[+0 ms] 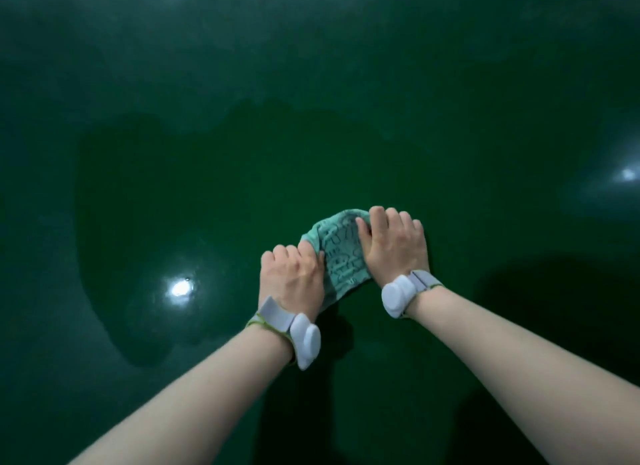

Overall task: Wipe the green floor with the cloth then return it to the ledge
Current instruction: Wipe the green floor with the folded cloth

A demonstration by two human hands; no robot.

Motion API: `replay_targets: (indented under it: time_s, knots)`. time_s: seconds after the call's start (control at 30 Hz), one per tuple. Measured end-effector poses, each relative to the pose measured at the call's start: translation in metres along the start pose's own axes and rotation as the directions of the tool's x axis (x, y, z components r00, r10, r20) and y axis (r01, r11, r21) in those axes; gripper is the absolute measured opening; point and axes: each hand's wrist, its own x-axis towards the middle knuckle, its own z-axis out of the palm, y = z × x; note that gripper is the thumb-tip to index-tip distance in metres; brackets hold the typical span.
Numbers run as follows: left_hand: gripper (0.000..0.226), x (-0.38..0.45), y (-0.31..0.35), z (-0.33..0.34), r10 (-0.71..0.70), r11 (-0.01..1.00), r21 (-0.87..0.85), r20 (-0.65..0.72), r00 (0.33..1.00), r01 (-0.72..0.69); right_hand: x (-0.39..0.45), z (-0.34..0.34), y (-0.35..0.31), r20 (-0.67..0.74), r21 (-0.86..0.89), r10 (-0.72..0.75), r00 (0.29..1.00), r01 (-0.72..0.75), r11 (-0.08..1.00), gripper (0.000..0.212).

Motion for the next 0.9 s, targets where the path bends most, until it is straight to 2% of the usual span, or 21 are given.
replay_targets:
  time_s: [0.17,0.3,0.5,0.6,0.9]
  knots:
    - [0.024,-0.049,0.051,-0.002,0.078,0.996,-0.049,-0.024,0.997,-0.079,-0.083,-0.028,0.039,0.031,0.051,0.109,0.994,-0.111,0.993,0.038]
    - [0.031,-0.059,0.063,0.001,0.029,0.996,-0.087,-0.073,0.997,-0.035,-0.122,-0.047,0.061,0.067,0.068,0.179,0.981,-0.184,0.981,0.037]
    - [0.036,-0.03,0.062,0.011,-0.083,0.992,-0.104,-0.156,0.984,0.067,-0.093,-0.047,0.041,0.099,-0.024,0.301,0.948,-0.3,0.954,0.033]
    - [0.036,-0.01,0.067,0.02,-0.114,0.992,-0.082,-0.207,0.972,0.099,-0.082,-0.039,0.037,0.065,-0.049,0.328,0.943,-0.325,0.945,0.035]
    - [0.039,0.067,0.097,0.026,0.136,0.99,0.011,-0.291,0.947,-0.139,-0.046,-0.019,0.085,-0.048,-0.111,0.374,0.926,-0.377,0.92,0.038]
